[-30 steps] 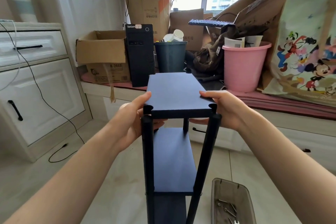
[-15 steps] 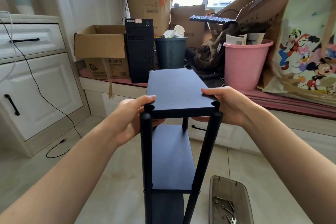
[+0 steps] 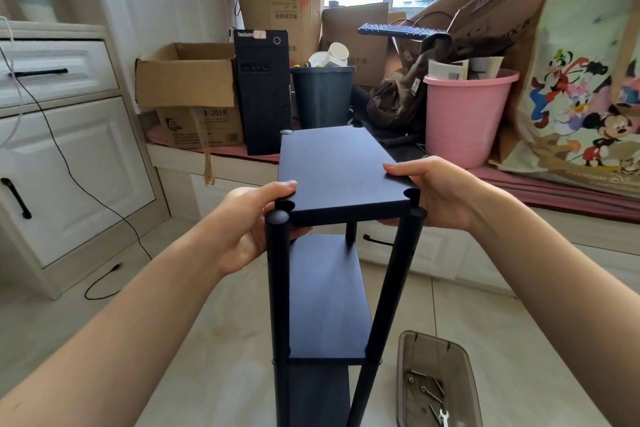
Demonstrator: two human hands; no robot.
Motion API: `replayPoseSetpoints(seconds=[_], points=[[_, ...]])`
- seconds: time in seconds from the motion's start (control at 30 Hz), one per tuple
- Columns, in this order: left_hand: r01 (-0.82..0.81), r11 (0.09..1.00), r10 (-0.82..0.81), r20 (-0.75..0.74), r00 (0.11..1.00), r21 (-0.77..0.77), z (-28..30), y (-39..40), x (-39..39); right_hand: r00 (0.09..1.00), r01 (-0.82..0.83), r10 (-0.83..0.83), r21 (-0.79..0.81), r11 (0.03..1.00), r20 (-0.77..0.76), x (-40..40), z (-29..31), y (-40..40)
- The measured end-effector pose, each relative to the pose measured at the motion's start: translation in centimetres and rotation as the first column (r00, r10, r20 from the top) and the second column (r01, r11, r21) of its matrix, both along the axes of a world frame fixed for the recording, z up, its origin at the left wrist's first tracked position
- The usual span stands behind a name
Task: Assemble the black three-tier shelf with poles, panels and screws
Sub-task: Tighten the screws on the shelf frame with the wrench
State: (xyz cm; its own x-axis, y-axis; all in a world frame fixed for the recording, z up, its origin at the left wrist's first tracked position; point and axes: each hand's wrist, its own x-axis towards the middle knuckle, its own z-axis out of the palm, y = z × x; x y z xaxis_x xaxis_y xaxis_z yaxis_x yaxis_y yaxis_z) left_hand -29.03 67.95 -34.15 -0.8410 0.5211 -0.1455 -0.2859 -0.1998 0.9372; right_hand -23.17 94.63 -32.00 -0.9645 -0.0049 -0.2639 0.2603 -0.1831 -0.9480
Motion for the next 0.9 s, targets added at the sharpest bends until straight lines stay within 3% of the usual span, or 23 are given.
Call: replayPoseSetpoints(seconds=[0.17, 0.43, 0.63, 0.77, 0.9], points=[[-0.006, 1.000, 0.006, 0.001, 1.000, -0.020, 0.2, 0.2, 0.2, 1.000, -0.008, 0.007, 0.038, 0.999, 0.022, 0.1, -0.2, 0.0], [0.003, 0.999, -0.002, 0.004, 1.000, -0.039, 0.1, -0.2, 0.3, 0.998, -0.056, 0.055, -0.051, 0.997, -0.007, 0.3, -1.7, -0.5], [0.021, 0.999, -0.017, 0.097, 0.995, -0.041, 0.8, 0.6, -0.5, 1.000, -0.026, 0.026, -0.039, 0.999, 0.012, 0.3, -1.3, -0.5], [-0.016, 0.991, 0.027, 0.081, 0.996, -0.133, 2.3, 2.3, -1.5, 0.993, 0.104, -0.110, 0.102, 0.989, 0.052, -1.0, -0.1, -1.4], [-0.110, 0.968, 0.110, -0.014, 0.994, -0.226, 3.1, 3.8, -2.8, 0.935, 0.334, -0.355, 0.291, 0.896, 0.020, -3.3, 0.6, -2.7]])
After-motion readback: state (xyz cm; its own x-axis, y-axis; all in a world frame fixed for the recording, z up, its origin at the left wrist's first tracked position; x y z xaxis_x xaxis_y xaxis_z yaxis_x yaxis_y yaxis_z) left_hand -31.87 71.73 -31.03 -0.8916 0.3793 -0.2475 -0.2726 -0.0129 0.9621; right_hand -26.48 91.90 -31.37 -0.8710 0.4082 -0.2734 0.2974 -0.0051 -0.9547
